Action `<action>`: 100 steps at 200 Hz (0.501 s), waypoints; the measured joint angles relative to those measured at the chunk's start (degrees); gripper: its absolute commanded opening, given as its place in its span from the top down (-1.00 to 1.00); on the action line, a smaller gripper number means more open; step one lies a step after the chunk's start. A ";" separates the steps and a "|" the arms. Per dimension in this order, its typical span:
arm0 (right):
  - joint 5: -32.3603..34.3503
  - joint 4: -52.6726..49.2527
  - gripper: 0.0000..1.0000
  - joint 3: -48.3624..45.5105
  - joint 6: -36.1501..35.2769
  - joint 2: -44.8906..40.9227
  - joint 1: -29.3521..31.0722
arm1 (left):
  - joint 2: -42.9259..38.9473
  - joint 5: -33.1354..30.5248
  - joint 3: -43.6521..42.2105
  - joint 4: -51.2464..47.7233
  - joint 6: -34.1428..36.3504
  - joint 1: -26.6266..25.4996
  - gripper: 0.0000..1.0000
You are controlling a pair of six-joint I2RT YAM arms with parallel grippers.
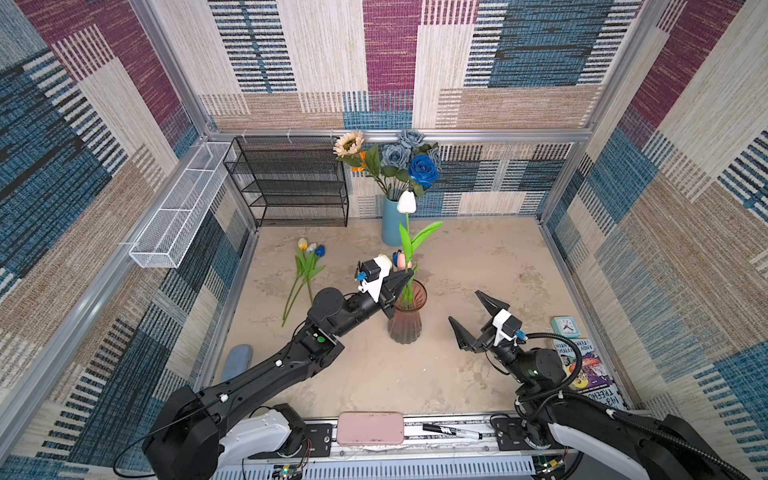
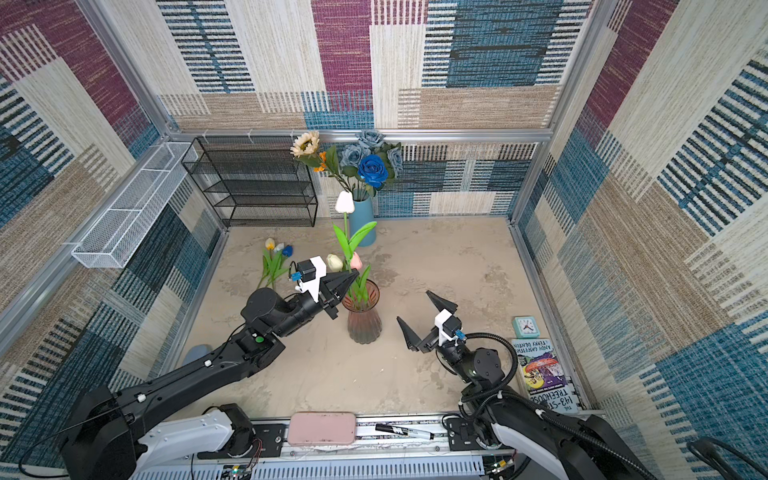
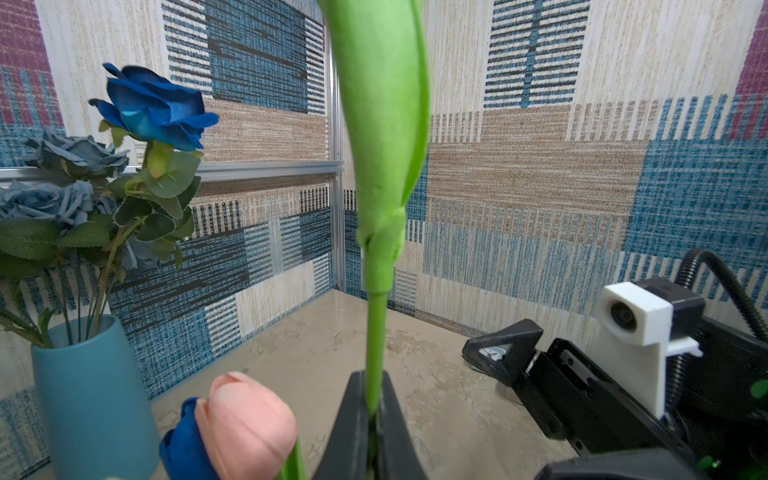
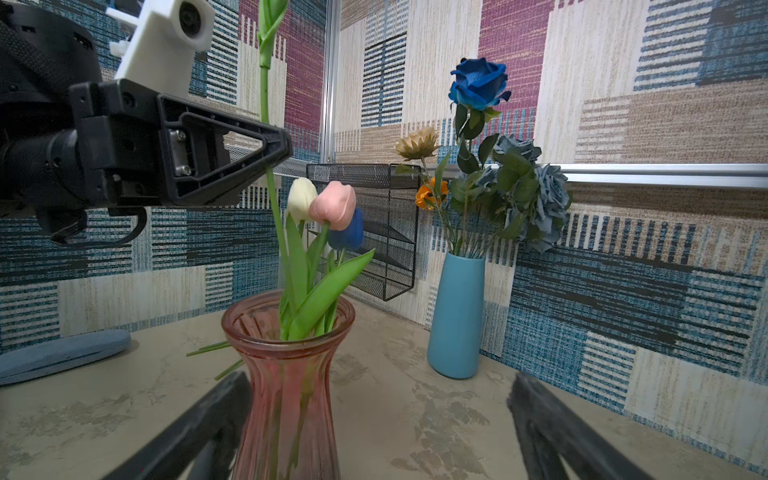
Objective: Arrange the flowers into the vase
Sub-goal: 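Lower the white tulip stem into the pink vase and open the left gripper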
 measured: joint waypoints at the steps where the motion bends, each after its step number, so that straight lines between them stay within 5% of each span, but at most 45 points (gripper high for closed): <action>1: 0.00 0.00 -1.00 0.00 0.00 0.00 0.00 | 0.02 -0.04 0.00 -0.04 0.09 -0.13 1.00; 100: 0.02 -0.02 -1.00 0.00 0.00 0.37 0.00 | 4.37 -6.54 -1.68 -2.05 1.57 -2.75 0.89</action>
